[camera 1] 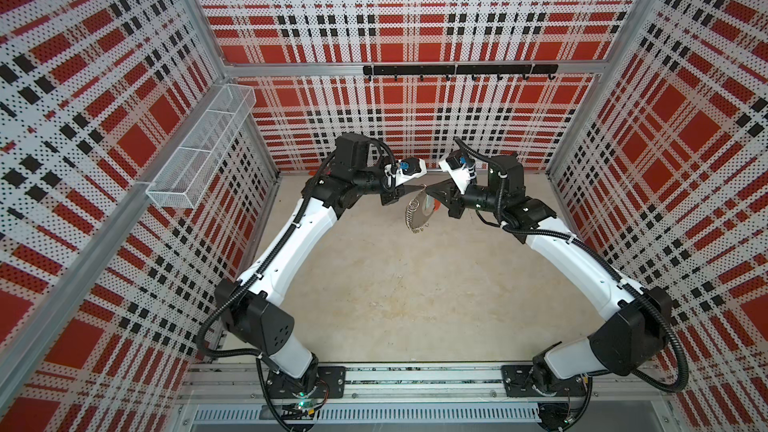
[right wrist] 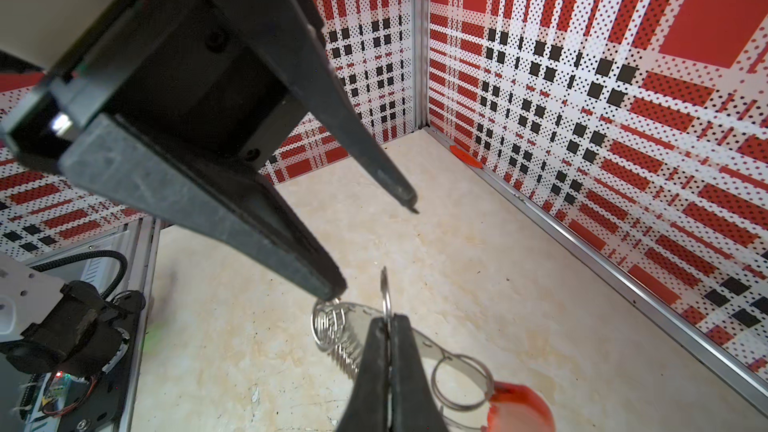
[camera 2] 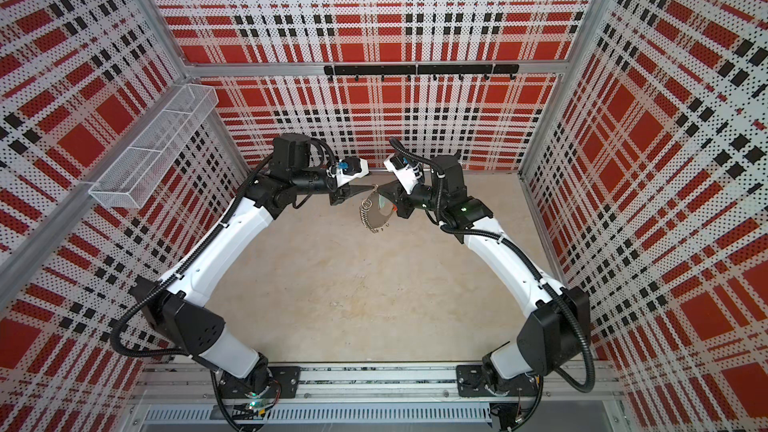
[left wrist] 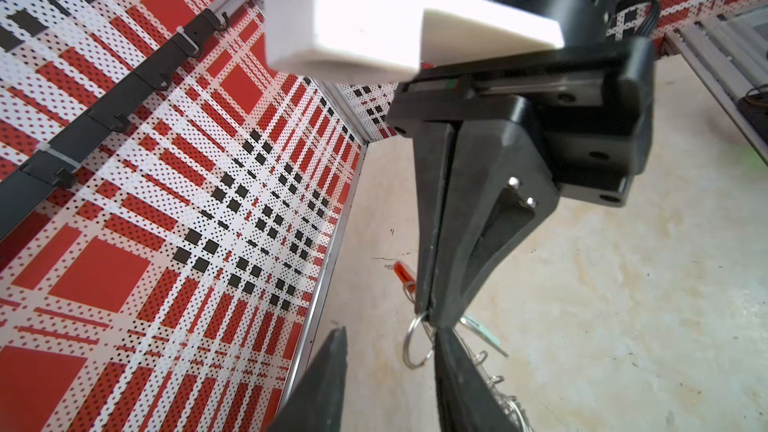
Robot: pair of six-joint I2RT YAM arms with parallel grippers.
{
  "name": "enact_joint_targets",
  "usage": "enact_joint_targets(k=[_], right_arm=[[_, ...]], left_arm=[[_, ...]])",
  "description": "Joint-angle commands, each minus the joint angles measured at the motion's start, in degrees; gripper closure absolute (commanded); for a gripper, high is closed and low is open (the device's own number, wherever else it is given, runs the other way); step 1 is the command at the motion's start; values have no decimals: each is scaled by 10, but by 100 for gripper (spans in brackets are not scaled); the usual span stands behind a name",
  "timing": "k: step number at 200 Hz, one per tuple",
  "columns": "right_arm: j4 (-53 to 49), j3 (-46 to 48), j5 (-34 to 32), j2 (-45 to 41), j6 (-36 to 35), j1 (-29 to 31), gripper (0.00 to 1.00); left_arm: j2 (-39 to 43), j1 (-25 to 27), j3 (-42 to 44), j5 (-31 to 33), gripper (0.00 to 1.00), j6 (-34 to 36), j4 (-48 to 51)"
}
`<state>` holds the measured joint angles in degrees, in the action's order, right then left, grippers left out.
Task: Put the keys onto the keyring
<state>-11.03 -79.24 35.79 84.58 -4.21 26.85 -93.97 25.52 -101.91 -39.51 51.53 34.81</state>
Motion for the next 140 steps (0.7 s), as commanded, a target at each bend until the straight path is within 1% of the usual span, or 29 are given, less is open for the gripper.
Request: enact_joint_targets(k=[1, 16, 37, 69, 81, 103, 140], right_arm=[[18, 0, -1, -3, -25, 6, 100], [34, 12, -2, -11, -30, 6, 100], [58, 29, 0, -21, -37, 7, 100], [57, 29, 6, -19, -44, 8, 100], [56, 30, 6, -19, -45, 7, 100], [58, 30, 7, -20, -45, 8, 100], [57, 28, 7, -20, -47, 12, 100]], left_arm=[[-33, 4, -48, -5, 61, 53, 112], [-43, 4, -66, -6, 62, 63, 137], [-45, 3, -67, -12, 64, 66, 139], [-46, 2, -67, -25, 74, 68, 141], [-46, 2, -68, -24, 75, 68, 142], [-47, 1, -69, -27, 76, 69, 143], [-49, -1, -70, -28, 72, 69, 142]])
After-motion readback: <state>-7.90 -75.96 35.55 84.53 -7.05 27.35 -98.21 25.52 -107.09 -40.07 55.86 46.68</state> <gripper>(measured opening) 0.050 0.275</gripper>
